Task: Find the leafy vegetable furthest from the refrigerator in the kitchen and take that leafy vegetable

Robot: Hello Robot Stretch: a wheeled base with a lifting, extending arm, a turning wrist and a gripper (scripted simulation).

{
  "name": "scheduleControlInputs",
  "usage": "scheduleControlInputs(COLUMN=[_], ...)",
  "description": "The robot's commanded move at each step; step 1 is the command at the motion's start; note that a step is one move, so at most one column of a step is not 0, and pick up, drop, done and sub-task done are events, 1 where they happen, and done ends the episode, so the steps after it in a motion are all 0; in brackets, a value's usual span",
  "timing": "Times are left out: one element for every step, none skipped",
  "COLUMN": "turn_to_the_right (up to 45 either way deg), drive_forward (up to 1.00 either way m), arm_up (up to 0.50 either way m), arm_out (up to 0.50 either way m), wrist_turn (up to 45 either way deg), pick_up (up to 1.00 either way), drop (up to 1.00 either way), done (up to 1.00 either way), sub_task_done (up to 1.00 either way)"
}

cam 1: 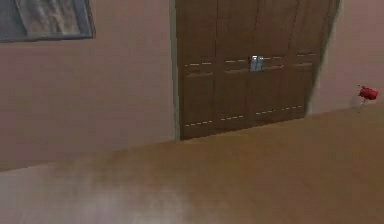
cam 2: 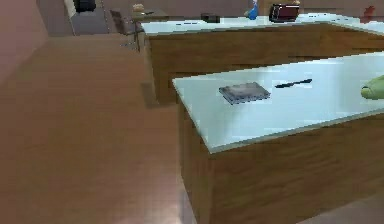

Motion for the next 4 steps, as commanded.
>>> scheduleControlInputs(turn_to_the_right=[24.0, 0.0, 45.0, 0.0], drive_forward=[0.00, 0.50, 0.00, 1.00], arm_up=[0.00, 0.00, 0.00, 0.00], arm_out=[0.00, 0.00, 0.00, 0.00], wrist_turn=[0.0, 0.0, 0.0, 0.0], pick_up=[0.00, 0.00, 0.00, 0.00], drop=[0.00, 0.00, 0.00, 0.00], done=[0.00, 0.00, 0.00, 0.00], sub_task_done=[0.00, 0.00, 0.00, 0.00])
